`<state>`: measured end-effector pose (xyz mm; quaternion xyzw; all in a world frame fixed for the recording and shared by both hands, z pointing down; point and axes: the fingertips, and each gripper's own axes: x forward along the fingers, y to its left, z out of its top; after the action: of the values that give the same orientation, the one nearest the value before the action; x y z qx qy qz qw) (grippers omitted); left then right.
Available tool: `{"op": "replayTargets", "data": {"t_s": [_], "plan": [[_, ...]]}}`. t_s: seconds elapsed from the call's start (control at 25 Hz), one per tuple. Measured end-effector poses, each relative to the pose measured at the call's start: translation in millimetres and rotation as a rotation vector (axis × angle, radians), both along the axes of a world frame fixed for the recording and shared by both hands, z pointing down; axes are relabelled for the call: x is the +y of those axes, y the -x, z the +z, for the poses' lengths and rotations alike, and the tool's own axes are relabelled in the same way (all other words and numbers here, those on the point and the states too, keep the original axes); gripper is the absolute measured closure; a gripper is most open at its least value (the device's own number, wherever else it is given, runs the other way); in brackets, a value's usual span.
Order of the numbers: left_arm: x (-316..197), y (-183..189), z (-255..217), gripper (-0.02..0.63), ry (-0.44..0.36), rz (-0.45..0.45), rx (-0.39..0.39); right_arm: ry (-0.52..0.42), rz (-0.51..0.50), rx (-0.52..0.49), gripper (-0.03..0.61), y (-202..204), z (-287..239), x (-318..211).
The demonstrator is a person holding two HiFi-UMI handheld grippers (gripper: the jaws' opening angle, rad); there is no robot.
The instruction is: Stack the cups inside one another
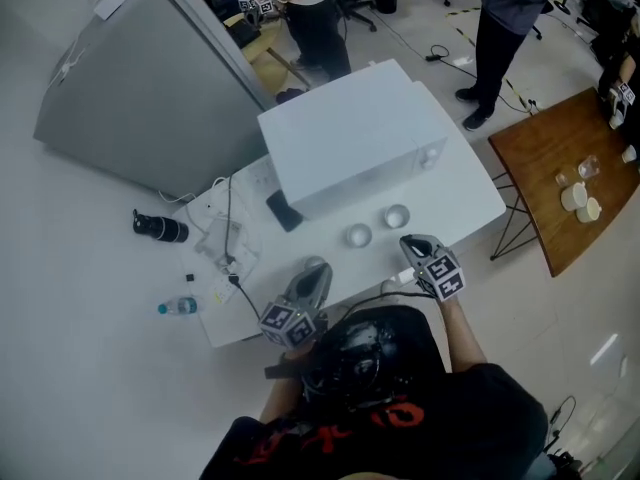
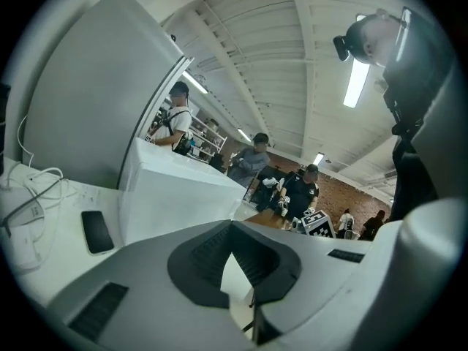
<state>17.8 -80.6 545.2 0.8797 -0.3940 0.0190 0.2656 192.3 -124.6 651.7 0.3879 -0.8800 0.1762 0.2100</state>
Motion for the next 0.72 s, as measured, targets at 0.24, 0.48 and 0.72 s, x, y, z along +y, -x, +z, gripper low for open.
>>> {"op": "replayTargets", "data": {"t_s": [0.24,0.48,0.72], "plan": [[8.3,48.0,16.3,0.614,0.045,-0.074,0.038,0.005,-0.116,0.328,0.401,7.2,52.1,-13.3],[12.4,70.8,18.7,0.614,0.058,-0.105,0.090,-0.025,-0.245,0.655,0.380,8.8,73.9,-31.6],[17.1,72.5,16.3,0.614,0.043,-0.090,0.098,0.039,-0.308,0.752,0.399,16.7,82.4,-53.4]]}}
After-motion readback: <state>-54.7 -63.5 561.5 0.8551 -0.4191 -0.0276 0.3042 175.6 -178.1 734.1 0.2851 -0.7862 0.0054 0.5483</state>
